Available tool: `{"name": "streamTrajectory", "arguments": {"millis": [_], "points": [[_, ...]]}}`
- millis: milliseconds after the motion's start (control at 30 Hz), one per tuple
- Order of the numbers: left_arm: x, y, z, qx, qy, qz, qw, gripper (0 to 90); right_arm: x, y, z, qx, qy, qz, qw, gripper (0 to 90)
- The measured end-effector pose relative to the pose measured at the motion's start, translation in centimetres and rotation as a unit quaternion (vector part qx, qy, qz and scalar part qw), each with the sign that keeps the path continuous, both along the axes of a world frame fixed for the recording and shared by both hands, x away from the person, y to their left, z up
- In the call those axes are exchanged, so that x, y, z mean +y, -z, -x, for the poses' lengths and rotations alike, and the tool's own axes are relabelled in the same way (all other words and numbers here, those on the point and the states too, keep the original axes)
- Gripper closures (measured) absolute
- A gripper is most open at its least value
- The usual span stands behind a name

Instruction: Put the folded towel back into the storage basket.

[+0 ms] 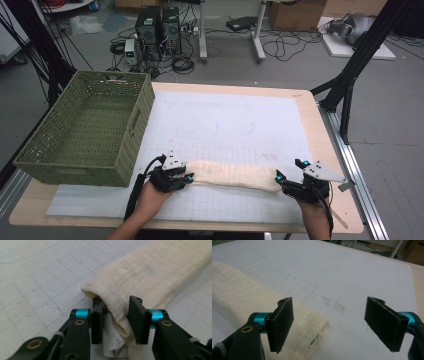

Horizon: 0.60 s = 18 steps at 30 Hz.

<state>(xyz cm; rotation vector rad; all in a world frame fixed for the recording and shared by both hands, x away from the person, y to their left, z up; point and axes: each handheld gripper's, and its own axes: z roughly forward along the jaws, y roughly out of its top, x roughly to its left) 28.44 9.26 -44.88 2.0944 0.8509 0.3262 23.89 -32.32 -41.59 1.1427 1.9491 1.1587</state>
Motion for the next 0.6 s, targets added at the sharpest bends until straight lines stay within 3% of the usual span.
{"name": "streamTrajectory", "arguments": {"millis": [100, 133, 233, 300, 400, 600], "points": [[0.1, 0.0, 0.0, 0.011, 0.005, 0.012, 0.9999, 72.9, 0.0, 0.0, 0.0, 0.001, 0.001, -0.001, 1.0000, 22.2], [0.1, 0.1, 0.0, 0.012, 0.009, 0.015, 0.9998, 80.1, -0.1, 0.0, 0.0, 0.000, 0.001, 0.000, 1.0000, 22.3], [0.0, 0.0, 0.1, 0.011, 0.012, 0.014, 0.9998, 81.4, -0.1, 0.0, 0.0, 0.001, 0.001, -0.002, 1.0000, 22.4], [0.2, 0.0, -0.1, 0.020, 0.014, 0.026, 0.9994, 81.6, -0.2, 0.0, 0.0, 0.002, 0.001, -0.003, 1.0000, 22.4], [0.6, -0.2, -0.1, 0.018, 0.016, 0.047, 0.9986, 81.7, -0.2, 0.0, 0.0, 0.002, 0.002, -0.006, 1.0000, 22.4], [1.4, -0.9, -0.1, 0.005, 0.027, 0.122, 0.9922, 81.7, -0.5, 0.2, 0.0, 0.004, 0.005, -0.007, 1.0000, 22.3]]}}
